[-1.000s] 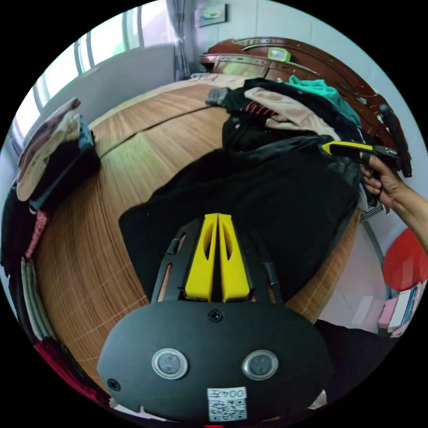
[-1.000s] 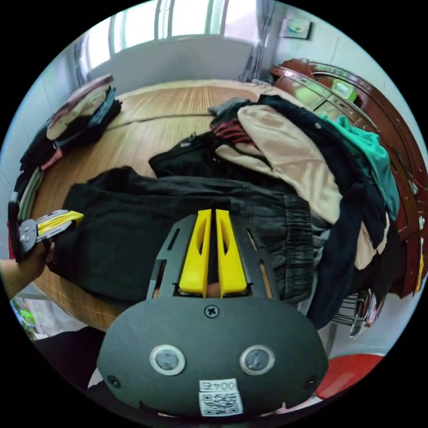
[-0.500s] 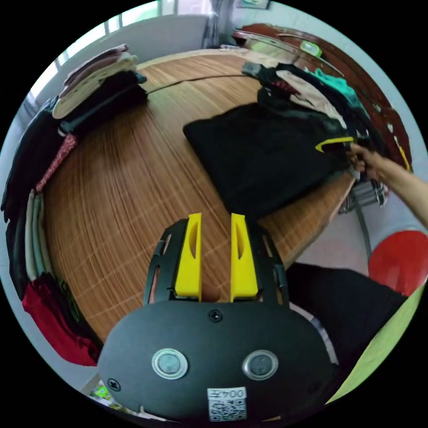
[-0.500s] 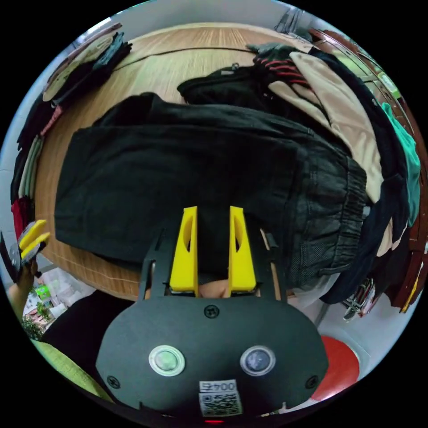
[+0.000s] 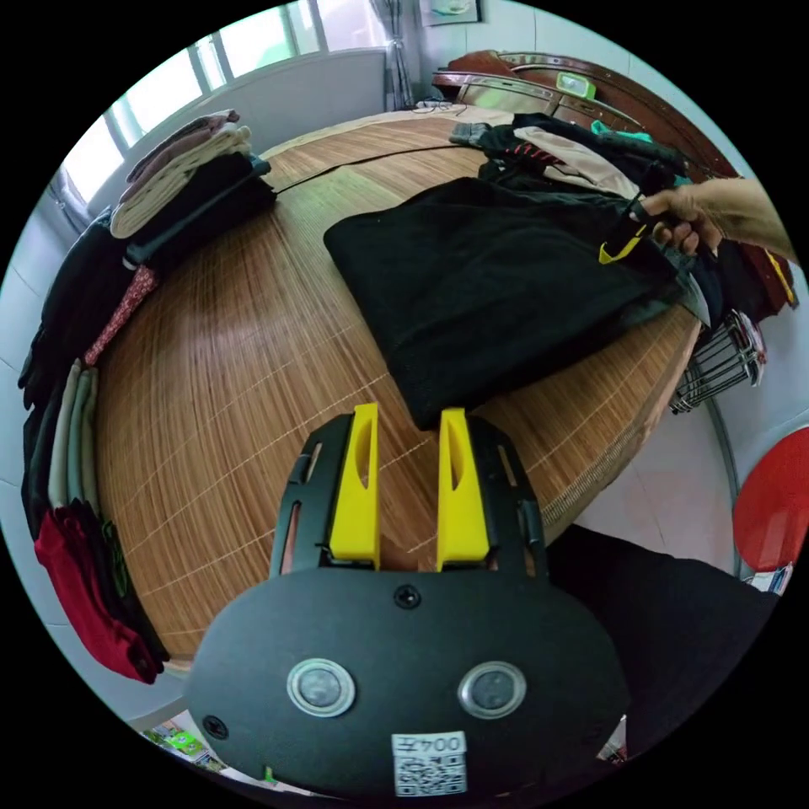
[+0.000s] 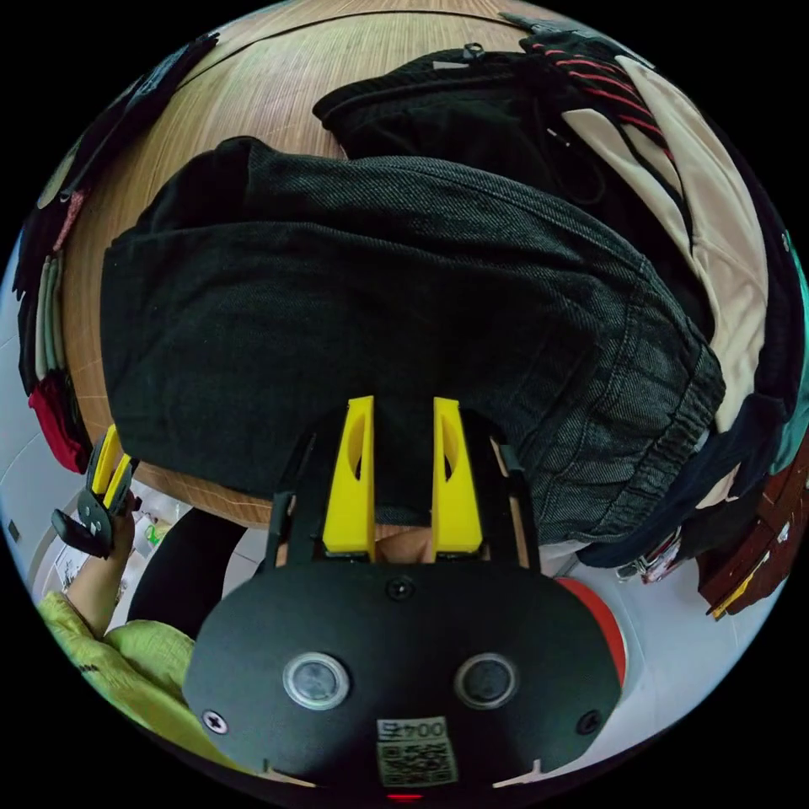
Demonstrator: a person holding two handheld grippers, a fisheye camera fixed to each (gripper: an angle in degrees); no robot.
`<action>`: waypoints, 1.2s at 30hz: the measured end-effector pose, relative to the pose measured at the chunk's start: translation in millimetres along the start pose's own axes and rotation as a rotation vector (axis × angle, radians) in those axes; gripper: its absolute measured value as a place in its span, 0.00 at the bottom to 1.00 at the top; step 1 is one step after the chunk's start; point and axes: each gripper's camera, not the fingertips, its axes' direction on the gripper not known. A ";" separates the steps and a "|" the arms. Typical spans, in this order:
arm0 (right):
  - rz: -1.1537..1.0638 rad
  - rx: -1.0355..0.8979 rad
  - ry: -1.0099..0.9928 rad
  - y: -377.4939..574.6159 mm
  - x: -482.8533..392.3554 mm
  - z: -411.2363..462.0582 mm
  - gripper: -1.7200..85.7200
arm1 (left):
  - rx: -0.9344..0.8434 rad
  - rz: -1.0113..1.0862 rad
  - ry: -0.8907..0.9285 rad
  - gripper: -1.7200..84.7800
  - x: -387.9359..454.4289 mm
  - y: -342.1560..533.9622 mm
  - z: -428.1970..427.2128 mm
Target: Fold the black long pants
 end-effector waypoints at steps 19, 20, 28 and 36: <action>-0.029 -0.100 -0.015 -70.1 -34.5 -41.3 0.14 | 0.028 0.241 -0.064 0.05 -17.4 -3.6 -26.1; -0.028 -0.098 -0.016 -70.2 -35.5 -42.0 0.14 | 0.022 0.242 -0.037 0.05 -24.7 -3.9 -32.8; -0.042 -0.087 -0.037 -64.8 -48.6 -48.8 0.14 | 0.203 0.219 -0.130 0.03 -78.8 -32.9 -136.5; -0.041 -0.056 -0.041 -40.4 -65.3 -49.8 0.14 | -0.012 0.292 -0.254 0.02 -89.2 -187.4 -44.9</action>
